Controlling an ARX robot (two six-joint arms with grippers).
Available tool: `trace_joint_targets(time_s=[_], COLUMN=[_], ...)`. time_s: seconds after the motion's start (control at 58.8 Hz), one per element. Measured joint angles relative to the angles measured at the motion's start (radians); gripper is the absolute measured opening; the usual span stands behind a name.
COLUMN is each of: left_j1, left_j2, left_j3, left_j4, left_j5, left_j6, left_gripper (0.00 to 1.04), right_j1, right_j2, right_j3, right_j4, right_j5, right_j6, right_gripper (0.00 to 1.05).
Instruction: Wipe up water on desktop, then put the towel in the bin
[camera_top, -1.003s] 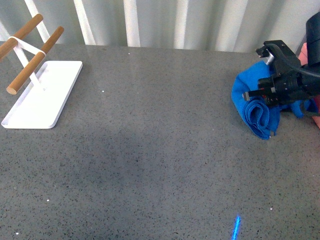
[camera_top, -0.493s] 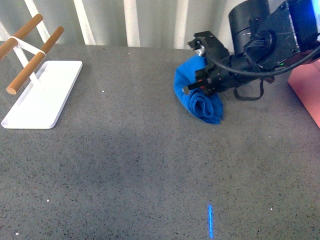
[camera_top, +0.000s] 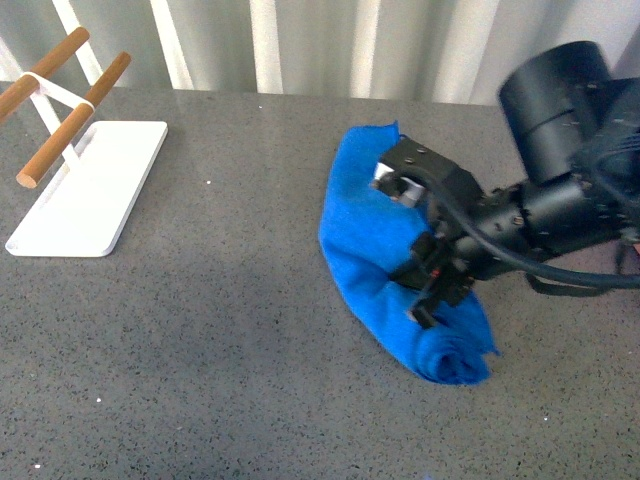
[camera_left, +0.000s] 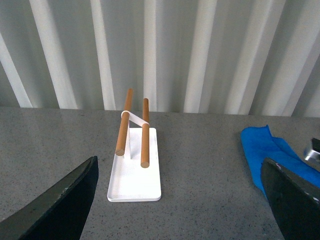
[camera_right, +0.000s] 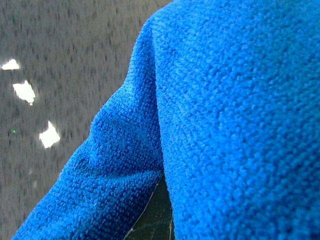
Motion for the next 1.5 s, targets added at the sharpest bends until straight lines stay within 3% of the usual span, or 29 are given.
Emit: trace_joint_targets(time_s=[0.238,0.425,0.782,1.105,1.497], left_j1=[0.0,0.0,0.0,0.0,0.0], left_j2=[0.0,0.0,0.0,0.0,0.0], left_j3=[0.0,0.0,0.0,0.0,0.0], left_j4=[0.0,0.0,0.0,0.0,0.0], left_j5=[0.0,0.0,0.0,0.0,0.0], left_j6=[0.0,0.0,0.0,0.0,0.0], left_gripper=[0.98,0.98,0.98,0.98,0.98], right_j1=[-0.159,-0.221,-0.299,-0.521,-0.745], right_j2=[-0.156,-0.269,-0.407,-0.453,-0.491], right_j3=[-0.123,-0.124,0.124,0.409,0.302], right_j4=[-0.054,-0.111,-0.193,-0.299,-0.282], right_j5=[0.007,-0.008,0.008,-0.001,-0.058], right_j6=[-0.126,-0.178,-0.16,-0.098,-0.111], right_gripper=[0.03,0.03,0.03,0.03,0.03])
